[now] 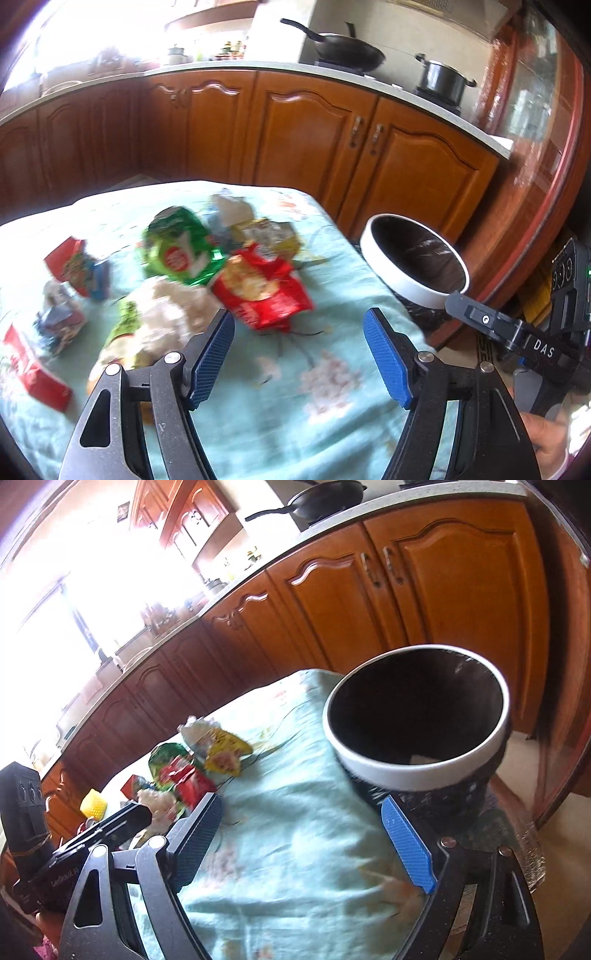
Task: Collect trash
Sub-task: 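Move both open tools back over the table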
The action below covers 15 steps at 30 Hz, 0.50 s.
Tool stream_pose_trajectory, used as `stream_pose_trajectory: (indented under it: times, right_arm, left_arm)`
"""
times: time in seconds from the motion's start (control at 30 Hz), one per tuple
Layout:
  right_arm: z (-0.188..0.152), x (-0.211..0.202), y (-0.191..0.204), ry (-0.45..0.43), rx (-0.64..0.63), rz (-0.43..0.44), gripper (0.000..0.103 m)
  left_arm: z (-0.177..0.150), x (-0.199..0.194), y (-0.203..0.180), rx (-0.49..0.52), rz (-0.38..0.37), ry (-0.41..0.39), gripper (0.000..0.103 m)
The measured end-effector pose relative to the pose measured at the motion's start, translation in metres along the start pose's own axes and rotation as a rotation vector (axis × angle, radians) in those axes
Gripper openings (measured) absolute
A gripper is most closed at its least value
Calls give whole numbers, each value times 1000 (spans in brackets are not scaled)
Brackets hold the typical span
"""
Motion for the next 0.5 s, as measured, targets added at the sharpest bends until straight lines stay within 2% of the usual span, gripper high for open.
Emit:
stream_pose_trajectory:
  times: [0.17, 0.33, 0.5]
  right_arm:
    - [-14, 9, 31, 28, -55, 36, 98]
    - [-22, 20, 60, 59, -115, 74, 98]
    - [-19, 31, 77, 61, -154, 88, 98]
  left_arm:
    - [-12, -36, 21, -53, 45, -28, 76]
    - [-16, -56, 38, -96, 86, -37, 79]
    - [-8, -59, 52, -132, 115, -12, 79]
Point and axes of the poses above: each gripper's, at about its wrist camera, not at the fingertips, and x roughly the way its jaws point, y to its left, z to its top, the point moved 1 cm from there along x, roughly the way its jaws point, and after that the axes turned 13 degrees about -z, right-handed, at the moved point
